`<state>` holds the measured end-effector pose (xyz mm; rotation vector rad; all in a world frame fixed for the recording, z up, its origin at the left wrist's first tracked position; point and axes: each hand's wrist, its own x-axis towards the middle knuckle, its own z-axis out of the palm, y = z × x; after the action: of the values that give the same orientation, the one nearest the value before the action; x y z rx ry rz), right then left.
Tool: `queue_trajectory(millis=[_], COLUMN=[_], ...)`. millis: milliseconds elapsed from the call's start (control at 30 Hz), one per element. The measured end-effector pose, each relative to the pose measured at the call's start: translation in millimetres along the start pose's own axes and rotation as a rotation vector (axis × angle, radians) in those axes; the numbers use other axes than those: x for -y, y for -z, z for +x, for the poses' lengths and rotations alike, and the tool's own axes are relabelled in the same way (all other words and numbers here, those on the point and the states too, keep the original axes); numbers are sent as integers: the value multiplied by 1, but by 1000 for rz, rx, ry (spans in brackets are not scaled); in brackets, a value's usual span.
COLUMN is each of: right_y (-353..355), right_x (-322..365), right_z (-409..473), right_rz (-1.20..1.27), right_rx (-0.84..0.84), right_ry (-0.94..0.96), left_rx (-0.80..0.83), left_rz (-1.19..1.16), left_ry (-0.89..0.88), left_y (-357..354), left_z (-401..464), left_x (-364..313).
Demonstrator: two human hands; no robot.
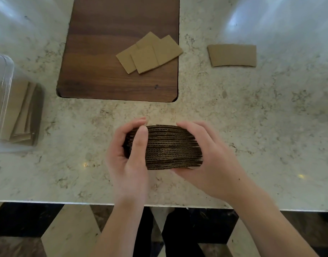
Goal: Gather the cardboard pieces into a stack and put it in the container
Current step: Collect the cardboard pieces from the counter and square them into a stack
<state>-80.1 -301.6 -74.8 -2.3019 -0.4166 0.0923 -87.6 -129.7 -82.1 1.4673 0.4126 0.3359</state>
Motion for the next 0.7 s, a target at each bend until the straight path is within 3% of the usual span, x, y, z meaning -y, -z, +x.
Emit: queue_trajectory(millis=[200,367,433,500,533,700], right_y=[-2,42,61,67,64,31], right_x=[8,18,22,23,21,17], right_z=[14,43,85,146,178,280], right_rz=[-3,38,82,-108,-223,-673], right_rx=[100,463,360,216,227,681], right_ry=[-100,-175,-132,18,68,75], left_rx=[-27,-4,-10,-5,2,13], left_rz=[175,242,227,201,197,201], left_ry=[-25,-41,-12,24,30,7], left_y=[-6,-8,-9,-9,-8,-6], left_z=[13,14,14,15,14,15], left_x=[1,-3,-4,-4,-3,2])
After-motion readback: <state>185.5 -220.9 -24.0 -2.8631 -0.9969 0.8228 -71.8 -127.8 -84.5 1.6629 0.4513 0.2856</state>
